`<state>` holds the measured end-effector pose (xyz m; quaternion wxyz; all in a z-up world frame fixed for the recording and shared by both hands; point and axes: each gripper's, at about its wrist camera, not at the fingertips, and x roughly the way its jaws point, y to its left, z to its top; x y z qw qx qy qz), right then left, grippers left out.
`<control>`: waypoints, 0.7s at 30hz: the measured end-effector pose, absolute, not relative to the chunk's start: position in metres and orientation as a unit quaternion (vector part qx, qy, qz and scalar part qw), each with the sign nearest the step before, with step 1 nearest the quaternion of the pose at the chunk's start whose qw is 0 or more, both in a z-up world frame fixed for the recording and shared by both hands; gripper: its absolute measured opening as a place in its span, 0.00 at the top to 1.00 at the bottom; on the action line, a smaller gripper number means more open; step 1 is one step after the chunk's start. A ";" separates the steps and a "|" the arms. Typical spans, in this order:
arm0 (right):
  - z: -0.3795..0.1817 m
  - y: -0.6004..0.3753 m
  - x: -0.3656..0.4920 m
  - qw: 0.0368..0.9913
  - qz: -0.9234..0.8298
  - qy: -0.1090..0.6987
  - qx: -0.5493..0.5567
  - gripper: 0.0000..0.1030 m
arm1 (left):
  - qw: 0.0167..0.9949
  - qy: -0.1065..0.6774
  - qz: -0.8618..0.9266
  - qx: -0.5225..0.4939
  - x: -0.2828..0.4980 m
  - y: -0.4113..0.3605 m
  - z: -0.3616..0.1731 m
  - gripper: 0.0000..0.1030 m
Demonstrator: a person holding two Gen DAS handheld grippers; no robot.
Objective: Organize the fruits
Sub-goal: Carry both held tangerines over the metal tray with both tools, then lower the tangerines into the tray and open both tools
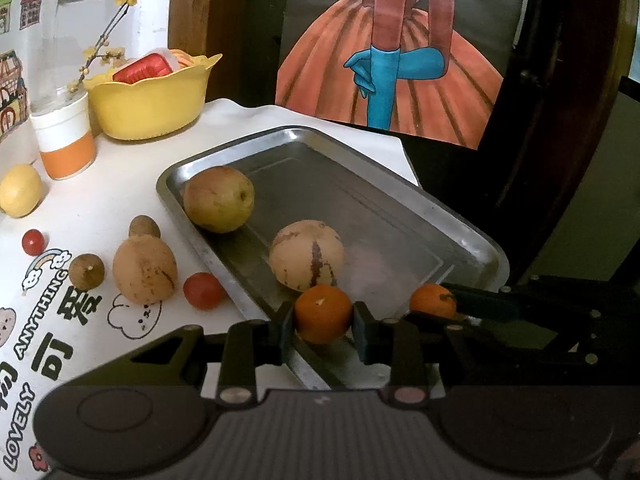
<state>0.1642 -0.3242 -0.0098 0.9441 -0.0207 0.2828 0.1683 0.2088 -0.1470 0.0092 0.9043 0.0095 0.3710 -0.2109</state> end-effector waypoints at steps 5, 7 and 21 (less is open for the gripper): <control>-0.011 -0.322 0.165 0.943 0.167 0.287 -0.021 0.70 | 0.902 0.374 -0.214 0.006 0.209 -0.147 0.009 0.67; -0.012 -0.322 0.166 0.942 0.168 0.289 -0.021 0.70 | 0.900 0.378 -0.215 0.000 0.211 -0.147 0.008 0.67; -0.012 -0.319 0.162 0.944 0.166 0.282 -0.036 0.55 | 0.900 0.379 -0.215 -0.008 0.207 -0.144 0.012 0.65</control>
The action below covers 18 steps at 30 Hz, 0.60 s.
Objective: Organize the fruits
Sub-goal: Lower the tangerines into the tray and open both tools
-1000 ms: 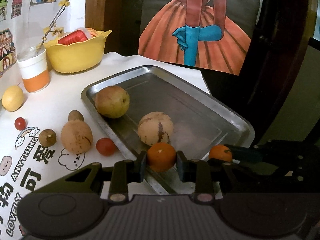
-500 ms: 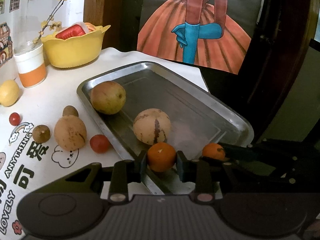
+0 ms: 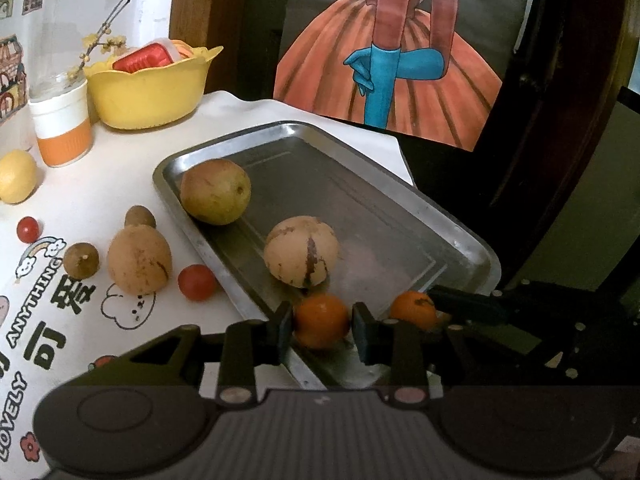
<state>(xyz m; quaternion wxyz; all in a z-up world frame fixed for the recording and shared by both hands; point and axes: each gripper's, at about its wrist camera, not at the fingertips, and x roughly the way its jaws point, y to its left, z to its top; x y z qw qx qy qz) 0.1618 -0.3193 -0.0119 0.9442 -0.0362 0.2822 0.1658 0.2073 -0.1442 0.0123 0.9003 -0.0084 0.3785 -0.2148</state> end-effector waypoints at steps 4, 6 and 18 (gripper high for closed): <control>-0.010 -0.321 0.159 0.946 0.161 0.279 -0.035 0.43 | 0.903 0.375 -0.210 -0.012 0.204 -0.140 0.017 0.56; -0.008 -0.321 0.158 0.947 0.159 0.277 -0.035 0.30 | 0.906 0.371 -0.204 -0.014 0.201 -0.137 0.020 0.37; 0.007 -0.321 0.144 0.950 0.157 0.268 -0.038 0.01 | 0.933 0.325 -0.155 -0.020 0.183 -0.113 0.040 0.00</control>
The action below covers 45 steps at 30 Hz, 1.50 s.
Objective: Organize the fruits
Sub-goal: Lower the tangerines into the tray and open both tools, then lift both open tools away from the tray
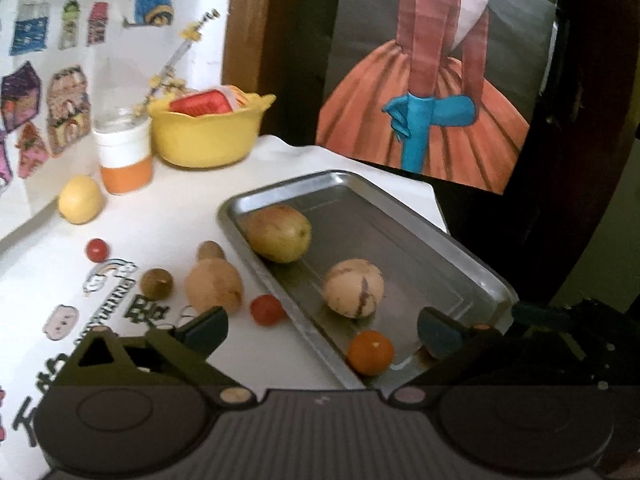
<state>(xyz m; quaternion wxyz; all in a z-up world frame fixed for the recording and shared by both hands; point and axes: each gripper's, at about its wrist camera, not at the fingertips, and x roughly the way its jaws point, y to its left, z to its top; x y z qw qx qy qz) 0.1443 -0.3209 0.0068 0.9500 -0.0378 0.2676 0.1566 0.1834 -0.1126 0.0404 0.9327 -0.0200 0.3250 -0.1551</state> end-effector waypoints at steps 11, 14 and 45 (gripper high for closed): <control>0.030 -0.305 0.119 0.947 0.176 0.262 -0.054 0.01 | 0.941 0.318 -0.117 -0.010 0.156 -0.068 0.044 0.00; 0.036 -0.297 0.109 0.945 0.182 0.263 -0.062 0.01 | 0.940 0.324 -0.106 -0.014 0.150 -0.051 0.043 0.00; 0.051 -0.158 0.123 0.880 0.321 0.310 -0.163 0.01 | 0.932 0.358 0.002 -0.049 0.128 0.102 0.031 0.00</control>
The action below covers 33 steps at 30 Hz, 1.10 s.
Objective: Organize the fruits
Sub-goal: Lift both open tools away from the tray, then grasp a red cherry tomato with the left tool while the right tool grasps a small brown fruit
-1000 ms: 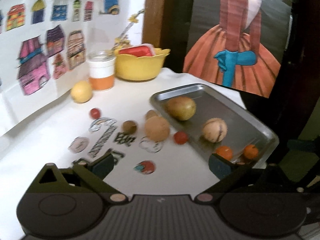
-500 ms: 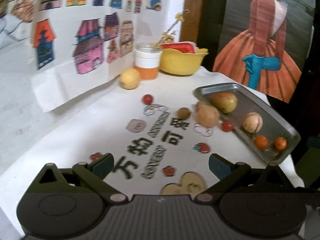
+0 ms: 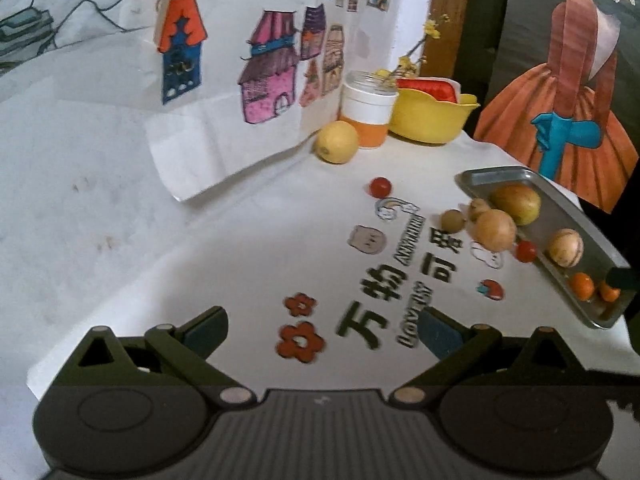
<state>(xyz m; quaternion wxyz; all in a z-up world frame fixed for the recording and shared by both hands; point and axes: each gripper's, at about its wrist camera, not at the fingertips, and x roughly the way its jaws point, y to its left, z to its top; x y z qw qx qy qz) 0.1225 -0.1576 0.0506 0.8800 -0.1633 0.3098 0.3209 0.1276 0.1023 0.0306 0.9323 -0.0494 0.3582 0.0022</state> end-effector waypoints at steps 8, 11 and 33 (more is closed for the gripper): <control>0.053 -0.135 0.157 0.877 0.323 0.304 -0.186 0.01 | 0.932 0.362 0.005 -0.034 0.152 0.110 0.034 0.00; 0.052 -0.127 0.168 0.872 0.329 0.303 -0.198 0.01 | 0.931 0.363 0.005 -0.023 0.164 0.107 0.035 0.00; 0.015 -0.124 0.263 0.873 0.333 0.289 -0.207 0.08 | 0.940 0.341 -0.019 -0.010 0.270 0.067 0.010 0.00</control>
